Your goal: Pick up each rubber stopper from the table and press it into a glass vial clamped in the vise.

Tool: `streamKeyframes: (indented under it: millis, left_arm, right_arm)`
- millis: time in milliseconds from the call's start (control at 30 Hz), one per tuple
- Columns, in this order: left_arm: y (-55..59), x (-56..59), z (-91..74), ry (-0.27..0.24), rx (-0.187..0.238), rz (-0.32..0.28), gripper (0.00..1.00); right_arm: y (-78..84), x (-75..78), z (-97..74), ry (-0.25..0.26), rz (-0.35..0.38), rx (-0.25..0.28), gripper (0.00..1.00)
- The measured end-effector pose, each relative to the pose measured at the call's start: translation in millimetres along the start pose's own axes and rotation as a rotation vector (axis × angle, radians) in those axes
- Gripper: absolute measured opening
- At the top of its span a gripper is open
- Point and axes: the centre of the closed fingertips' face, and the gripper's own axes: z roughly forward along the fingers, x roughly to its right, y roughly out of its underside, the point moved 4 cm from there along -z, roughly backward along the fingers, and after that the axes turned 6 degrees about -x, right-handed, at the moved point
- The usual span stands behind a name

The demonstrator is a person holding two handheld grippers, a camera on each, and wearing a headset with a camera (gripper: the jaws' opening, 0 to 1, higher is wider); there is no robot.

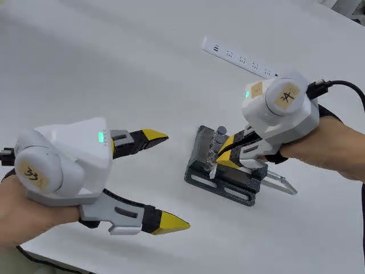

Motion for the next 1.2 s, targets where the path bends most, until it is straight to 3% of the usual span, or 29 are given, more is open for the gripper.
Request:
streamKeyframes:
  millis: [333,500,833,1200]
  left_arm:
    - [0.5,0.5,-0.7,-0.002,0.005,-0.003,0.84]
    - [-0.5,0.2,0.4,-0.002,0.014,-0.004,0.84]
    - [1.1,0.7,1.9,-0.001,0.018,-0.009,0.83]
    - [-1.8,-0.1,6.1,0.006,0.026,-0.008,0.83]
  right_arm:
    - [-1.1,-1.7,0.9,0.009,0.007,-0.021,0.01]
    - [-2.0,-3.6,2.3,0.034,-0.048,-0.056,0.02]
    - [-3.6,-0.9,3.0,0.024,-0.020,-0.066,0.01]
    - [-5.0,-1.2,3.0,0.015,-0.044,-0.092,0.01]
